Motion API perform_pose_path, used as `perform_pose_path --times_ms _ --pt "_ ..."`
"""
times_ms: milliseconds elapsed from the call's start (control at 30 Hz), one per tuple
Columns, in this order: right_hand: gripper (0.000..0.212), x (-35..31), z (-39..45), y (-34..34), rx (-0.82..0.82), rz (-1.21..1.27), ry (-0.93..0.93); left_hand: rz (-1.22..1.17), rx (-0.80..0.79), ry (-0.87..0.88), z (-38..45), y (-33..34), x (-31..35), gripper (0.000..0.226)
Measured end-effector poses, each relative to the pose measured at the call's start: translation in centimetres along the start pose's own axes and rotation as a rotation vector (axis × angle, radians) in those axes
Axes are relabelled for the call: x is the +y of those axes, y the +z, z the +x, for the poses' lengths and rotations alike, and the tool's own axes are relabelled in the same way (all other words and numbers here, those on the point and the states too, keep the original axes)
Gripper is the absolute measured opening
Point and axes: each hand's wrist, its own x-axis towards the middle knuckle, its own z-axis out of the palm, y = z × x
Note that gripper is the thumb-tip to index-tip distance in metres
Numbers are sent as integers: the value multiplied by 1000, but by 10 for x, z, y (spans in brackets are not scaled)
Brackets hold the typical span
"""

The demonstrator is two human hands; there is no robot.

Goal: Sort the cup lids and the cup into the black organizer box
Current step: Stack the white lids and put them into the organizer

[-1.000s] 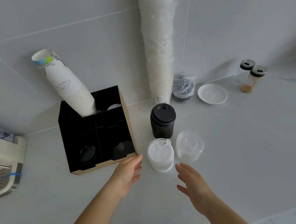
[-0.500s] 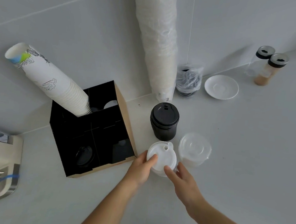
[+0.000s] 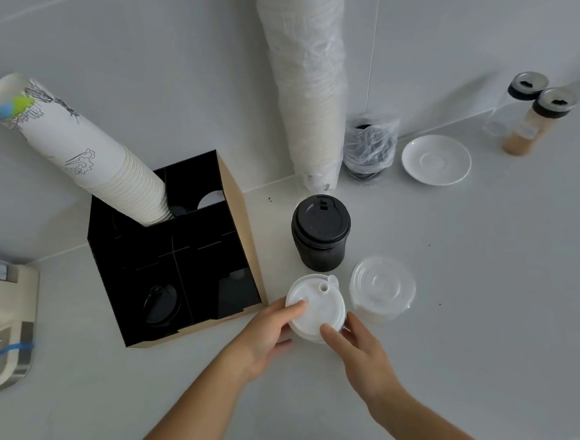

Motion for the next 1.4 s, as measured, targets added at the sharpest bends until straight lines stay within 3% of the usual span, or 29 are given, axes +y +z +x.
perform_pose_path --times_ms 267,500,800,967,1133,1400 --pt "52 -8 -1 -3 -43 9 -3 -49 49 30 -5 2 -2 30" --pt "56 -13 -18 -2 -58 -11 -55 -174 71 72 -29 7 -17 24" --pt "59 -30 -34 9 -104 -59 -162 -310 108 186 -65 4 -22 34" --pt "53 -48 -37 20 -153 -72 -206 -338 144 271 -83 0 -12 62" --pt "50 -74 -40 32 -204 -85 -241 -333 165 348 -98 -9 0 71" --pt "65 -119 -34 57 -293 -71 -255 -480 269 436 -116 -23 22 40"
